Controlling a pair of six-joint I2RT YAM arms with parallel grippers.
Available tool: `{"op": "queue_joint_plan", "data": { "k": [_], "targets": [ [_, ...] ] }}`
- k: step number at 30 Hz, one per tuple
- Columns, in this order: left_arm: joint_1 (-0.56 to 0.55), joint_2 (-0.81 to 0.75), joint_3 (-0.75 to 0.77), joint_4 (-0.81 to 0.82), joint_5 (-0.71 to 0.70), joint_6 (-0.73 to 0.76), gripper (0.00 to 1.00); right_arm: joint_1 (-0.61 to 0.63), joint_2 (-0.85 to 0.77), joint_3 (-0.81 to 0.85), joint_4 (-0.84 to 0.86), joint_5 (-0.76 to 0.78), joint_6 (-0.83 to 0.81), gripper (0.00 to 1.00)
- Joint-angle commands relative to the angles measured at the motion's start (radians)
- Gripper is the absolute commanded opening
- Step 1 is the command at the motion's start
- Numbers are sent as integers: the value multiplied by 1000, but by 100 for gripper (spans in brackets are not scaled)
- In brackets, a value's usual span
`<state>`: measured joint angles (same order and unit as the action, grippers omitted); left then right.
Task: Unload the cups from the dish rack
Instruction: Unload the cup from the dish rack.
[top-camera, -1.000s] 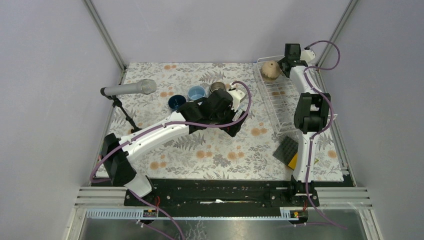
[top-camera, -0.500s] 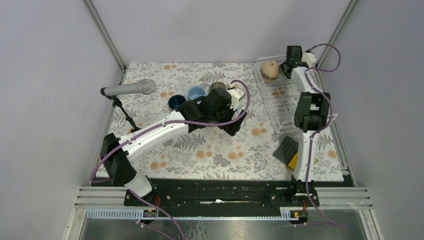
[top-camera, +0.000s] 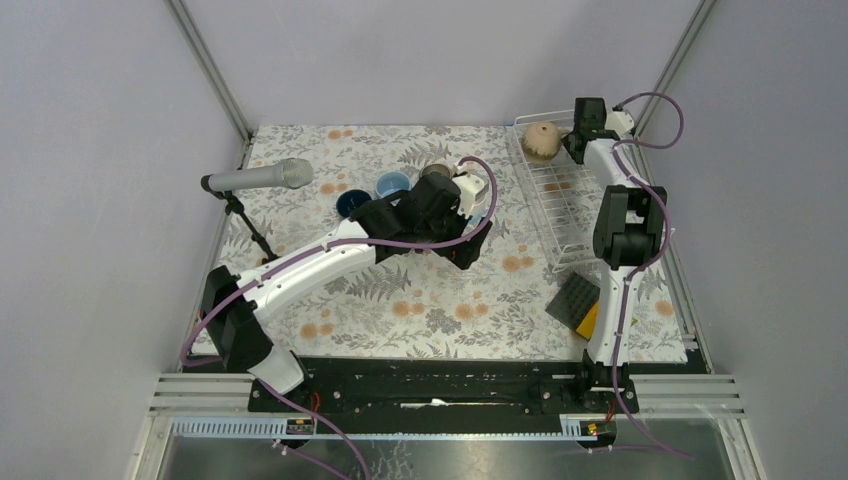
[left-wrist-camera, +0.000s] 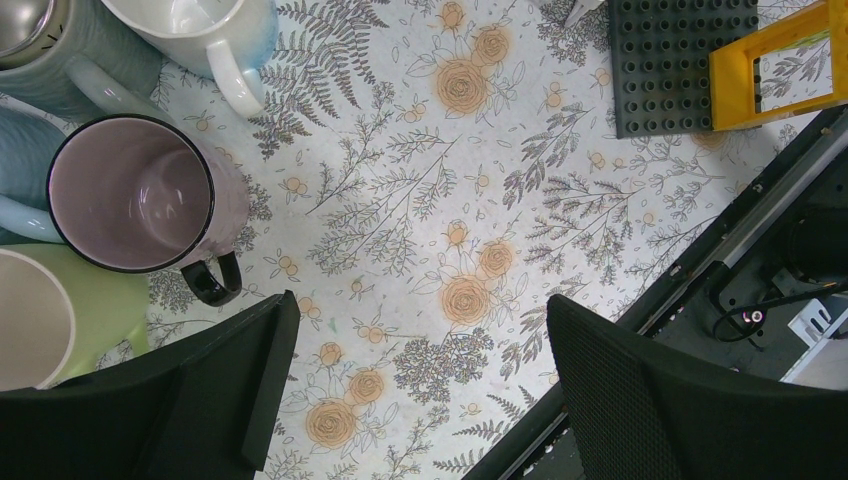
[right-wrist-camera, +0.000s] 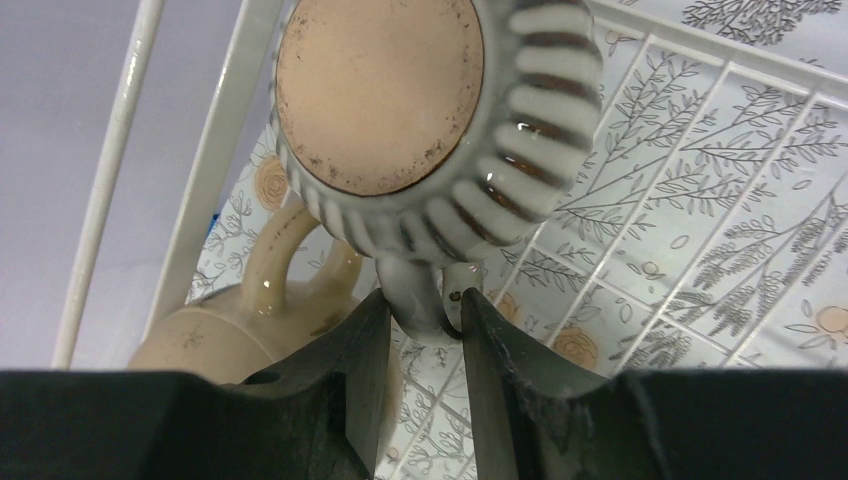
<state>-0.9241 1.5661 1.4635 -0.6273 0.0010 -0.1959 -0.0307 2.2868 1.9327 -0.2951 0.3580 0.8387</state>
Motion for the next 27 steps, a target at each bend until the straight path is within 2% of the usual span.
{"op": "queue_joint_plan", "data": {
  "k": [1, 6, 13, 21, 27],
  "targets": [
    [7, -32, 1, 50, 10, -8, 99, -10, -93, -43, 2, 37, -39, 38],
    [7, -31, 2, 50, 8, -8, 99, -18, -113, -78, 6, 31, -77, 39],
    [10, -31, 2, 50, 5, -8, 99, -22, -67, -11, -60, 9, -144, 43],
    [16, -29, 1, 51, 1, -7, 99, -23, -58, -8, -68, 12, -179, 49],
    [23, -30, 2, 52, 5, -8, 99, -23, -28, 27, -102, 14, -229, 50]
  ]
}}
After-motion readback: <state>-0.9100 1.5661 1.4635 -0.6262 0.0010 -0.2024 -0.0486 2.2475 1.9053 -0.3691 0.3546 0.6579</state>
